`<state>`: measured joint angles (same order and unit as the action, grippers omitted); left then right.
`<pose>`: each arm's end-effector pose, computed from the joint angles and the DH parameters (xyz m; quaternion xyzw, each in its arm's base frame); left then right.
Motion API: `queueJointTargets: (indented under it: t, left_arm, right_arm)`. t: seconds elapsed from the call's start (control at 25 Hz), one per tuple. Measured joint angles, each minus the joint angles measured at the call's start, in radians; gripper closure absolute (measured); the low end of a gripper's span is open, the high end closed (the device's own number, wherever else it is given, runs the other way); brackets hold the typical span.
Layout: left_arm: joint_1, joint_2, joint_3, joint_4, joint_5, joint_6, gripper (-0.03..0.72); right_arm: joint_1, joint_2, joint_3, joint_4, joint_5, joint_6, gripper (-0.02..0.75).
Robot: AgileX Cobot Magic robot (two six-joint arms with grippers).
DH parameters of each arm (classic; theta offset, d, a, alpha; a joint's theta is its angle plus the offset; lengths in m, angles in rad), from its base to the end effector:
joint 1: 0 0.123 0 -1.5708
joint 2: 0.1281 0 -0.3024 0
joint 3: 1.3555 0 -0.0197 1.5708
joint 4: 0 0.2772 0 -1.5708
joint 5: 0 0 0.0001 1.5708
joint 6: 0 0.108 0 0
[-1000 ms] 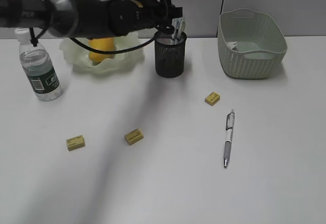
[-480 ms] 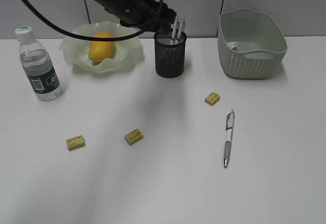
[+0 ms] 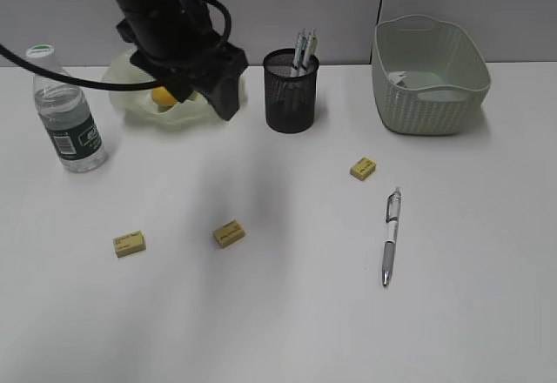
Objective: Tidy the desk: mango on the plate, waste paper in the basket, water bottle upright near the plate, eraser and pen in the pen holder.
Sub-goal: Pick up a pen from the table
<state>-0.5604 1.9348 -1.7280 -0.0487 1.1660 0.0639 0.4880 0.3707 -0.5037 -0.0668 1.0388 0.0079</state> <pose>0.3792 -0.2437 0.2725 0.2979 0.9437 -0.0577 0.1319 0.0686 0.0294 0.2687 -0.2260 0.9017 0.0581 0.3640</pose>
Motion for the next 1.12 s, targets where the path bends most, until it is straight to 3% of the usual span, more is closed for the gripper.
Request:
queueJointTargets:
  t: [0.12, 0.52, 1.12]
  left_arm:
    - [0.0, -0.016, -0.001, 0.049, 0.042, -0.007, 0.125]
    - [0.0, -0.151, 0.038, 0.049, 0.049, -0.057, 0.137]
    - [0.0, -0.664, 0.625, 0.043, 0.005, -0.057, 0.18]
  right_arm:
    - [0.0, 0.0, 0.0, 0.0, 0.0, 0.0, 0.169]
    - [0.0, 0.0, 0.0, 0.0, 0.0, 0.0, 0.169]
    - [0.0, 0.0, 0.0, 0.0, 0.0, 0.0, 0.169]
